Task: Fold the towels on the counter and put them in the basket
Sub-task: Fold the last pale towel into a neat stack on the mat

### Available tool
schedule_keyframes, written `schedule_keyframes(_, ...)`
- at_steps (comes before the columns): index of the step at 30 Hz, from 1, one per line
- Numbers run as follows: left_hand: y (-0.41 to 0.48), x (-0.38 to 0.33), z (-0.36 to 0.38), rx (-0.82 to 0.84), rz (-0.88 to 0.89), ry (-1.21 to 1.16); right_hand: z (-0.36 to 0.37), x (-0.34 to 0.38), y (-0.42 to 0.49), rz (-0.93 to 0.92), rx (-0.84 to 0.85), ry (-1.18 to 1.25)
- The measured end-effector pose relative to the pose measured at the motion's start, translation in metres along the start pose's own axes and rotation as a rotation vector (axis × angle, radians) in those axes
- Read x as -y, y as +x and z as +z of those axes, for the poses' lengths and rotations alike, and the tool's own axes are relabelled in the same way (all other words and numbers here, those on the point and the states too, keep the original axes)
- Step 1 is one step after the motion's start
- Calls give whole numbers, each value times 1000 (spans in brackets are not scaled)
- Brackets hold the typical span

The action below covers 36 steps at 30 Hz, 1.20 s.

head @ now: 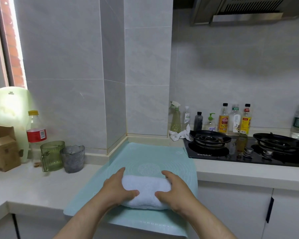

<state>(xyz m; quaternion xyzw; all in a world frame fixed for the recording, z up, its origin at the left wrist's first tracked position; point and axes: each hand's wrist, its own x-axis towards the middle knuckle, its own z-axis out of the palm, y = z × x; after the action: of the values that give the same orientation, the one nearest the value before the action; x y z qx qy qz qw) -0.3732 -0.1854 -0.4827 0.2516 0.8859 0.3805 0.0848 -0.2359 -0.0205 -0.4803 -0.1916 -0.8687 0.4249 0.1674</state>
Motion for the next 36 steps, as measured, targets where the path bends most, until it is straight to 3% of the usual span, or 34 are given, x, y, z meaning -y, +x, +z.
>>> schedule_keyframes(4, -4, 5, -9, 119, 25, -42, -6, -3, -4, 60, -32, -113)
schedule_keyframes(8, -11, 4, -6, 133, 97, -193, -8, -12, -10, 82, 69, 58)
schedule_keyframes(13, -9, 0, -12, 187, 73, -473, -7, -12, -3, -35, 34, 241)
schedule_keyframes(17, 7, 8, -13, 97, 106, -604, 0, -8, 21, -75, -23, 408)
schedule_keyframes(22, 21, 19, 6, -80, 172, -669, 12, -13, 40, -89, -72, 396)
schedule_keyframes(28, 20, 23, 9, 35, 165, -794, 16, -16, 41, -24, 0, 582)
schedule_keyframes(36, 29, 28, 8, -3, 175, -946, 15, -20, 42, -32, 0, 667)
